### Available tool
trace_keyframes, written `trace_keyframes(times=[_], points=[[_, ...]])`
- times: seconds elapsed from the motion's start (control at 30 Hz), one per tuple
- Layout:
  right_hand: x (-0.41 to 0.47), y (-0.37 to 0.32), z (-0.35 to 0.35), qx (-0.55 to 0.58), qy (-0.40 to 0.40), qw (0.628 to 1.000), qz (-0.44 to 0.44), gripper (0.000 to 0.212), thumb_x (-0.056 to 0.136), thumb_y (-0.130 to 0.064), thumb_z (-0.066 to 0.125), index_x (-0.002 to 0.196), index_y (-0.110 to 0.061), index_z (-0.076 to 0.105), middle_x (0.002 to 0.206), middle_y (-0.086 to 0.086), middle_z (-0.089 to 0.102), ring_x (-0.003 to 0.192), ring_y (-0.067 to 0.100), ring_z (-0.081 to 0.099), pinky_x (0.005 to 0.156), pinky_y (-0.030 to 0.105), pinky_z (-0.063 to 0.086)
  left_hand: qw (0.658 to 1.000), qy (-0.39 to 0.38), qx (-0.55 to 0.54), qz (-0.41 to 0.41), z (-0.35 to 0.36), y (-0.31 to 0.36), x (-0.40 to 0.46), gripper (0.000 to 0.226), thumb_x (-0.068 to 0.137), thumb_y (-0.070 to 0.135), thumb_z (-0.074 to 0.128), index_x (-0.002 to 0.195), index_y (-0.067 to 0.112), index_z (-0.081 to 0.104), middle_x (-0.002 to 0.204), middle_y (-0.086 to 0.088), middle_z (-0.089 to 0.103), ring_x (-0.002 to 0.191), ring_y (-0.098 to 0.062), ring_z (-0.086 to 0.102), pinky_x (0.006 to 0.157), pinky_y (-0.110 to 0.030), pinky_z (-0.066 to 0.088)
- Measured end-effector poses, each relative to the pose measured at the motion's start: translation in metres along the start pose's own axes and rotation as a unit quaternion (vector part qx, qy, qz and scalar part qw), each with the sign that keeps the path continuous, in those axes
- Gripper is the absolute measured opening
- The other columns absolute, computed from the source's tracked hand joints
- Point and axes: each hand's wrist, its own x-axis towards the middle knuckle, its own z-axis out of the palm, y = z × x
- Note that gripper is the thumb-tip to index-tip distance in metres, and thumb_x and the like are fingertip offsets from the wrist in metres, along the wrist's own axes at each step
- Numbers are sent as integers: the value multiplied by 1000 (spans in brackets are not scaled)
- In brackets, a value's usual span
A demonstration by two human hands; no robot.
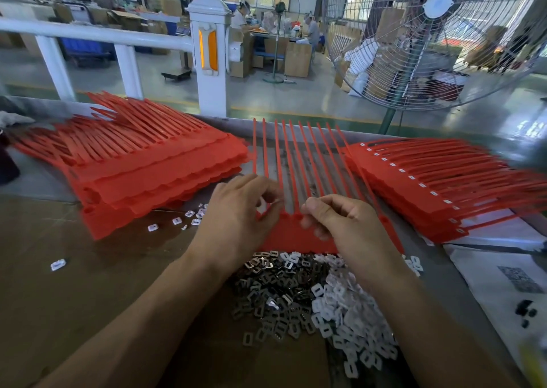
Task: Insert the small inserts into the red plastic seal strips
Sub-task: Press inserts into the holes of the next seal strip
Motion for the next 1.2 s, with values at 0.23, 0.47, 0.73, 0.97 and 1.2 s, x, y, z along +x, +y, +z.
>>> trace_keyframes(times=[0.23, 0.47, 0.73, 0.97, 1.2], points=[[-1, 2, -2, -80, 1, 997, 8, 17, 100, -39, 64, 90, -30, 75, 85, -16, 76, 77, -6, 67, 75, 22, 45, 988, -72, 86, -104, 4, -22, 0, 8, 91, 40, 69, 97, 36, 72, 104, 18, 60, 109, -9, 49, 96, -31, 29], [-2, 4, 0, -121, -16, 992, 7, 18, 100, -41, 63, 89, -32, 75, 84, -23, 74, 80, -12, 65, 74, 22, 43, 984, -90, 114, -106, 8, -27, -1, 8, 90, 41, 70, 97, 41, 73, 112, 20, 58, 115, -9, 44, 100, -32, 27], [-1, 6, 1, -132, -24, 991, 6, 18, 100, -43, 64, 89, -33, 74, 84, -24, 74, 81, -13, 64, 73, 22, 43, 984, -78, 123, -107, 16, -32, 0, 9, 88, 42, 72, 96, 41, 75, 111, 18, 61, 114, -12, 46, 93, -29, 22], [0, 7, 0, -146, -43, 988, 6, 13, 99, -41, 67, 90, -34, 74, 87, -25, 73, 84, -11, 65, 75, 23, 45, 981, -85, 131, -111, 19, -34, 0, 9, 88, 40, 72, 96, 43, 76, 108, 20, 61, 112, -11, 45, 91, -27, 19], [-2, 2, -7, -235, -130, 963, -28, 4, 93, -38, 74, 89, -38, 75, 87, -26, 71, 81, -6, 66, 73, 19, 46, 982, -92, 121, -116, 16, -33, -1, 13, 90, 38, 70, 102, 43, 75, 113, 21, 62, 116, -9, 43, 92, -26, 16]])
